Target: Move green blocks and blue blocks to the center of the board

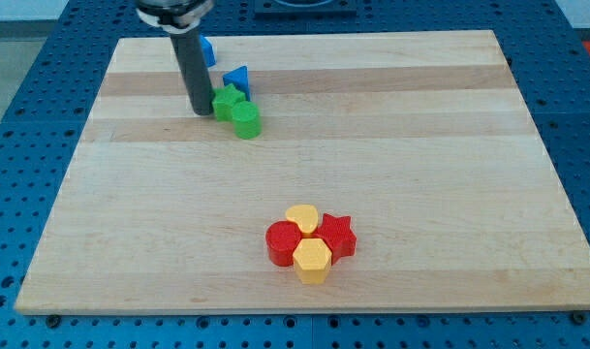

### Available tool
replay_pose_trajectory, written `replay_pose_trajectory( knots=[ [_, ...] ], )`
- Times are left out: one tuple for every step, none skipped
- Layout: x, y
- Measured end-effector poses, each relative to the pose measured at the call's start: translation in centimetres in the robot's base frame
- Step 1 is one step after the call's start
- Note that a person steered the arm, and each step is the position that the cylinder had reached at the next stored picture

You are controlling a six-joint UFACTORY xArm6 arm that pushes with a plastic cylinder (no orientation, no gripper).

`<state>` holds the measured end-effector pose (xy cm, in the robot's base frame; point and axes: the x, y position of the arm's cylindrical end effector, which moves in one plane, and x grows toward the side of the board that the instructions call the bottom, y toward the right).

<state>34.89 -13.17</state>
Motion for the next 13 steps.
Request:
replay_pose_trajectory(
  knots=[
    [0.0,0.3],
    [1.4,-0.4],
    [3.1,-0.2],
    [3.6,1.2],
    [3.7,3.0],
    [3.7,5.2],
    [3.7,6.7],
    [3.7,4.3],
    [2.9,-2.1],
    [-2.1,-9.6],
    [-8.2,-11.5],
    [-14.1,-10.8],
    [-15.4,-9.0]
  ],
)
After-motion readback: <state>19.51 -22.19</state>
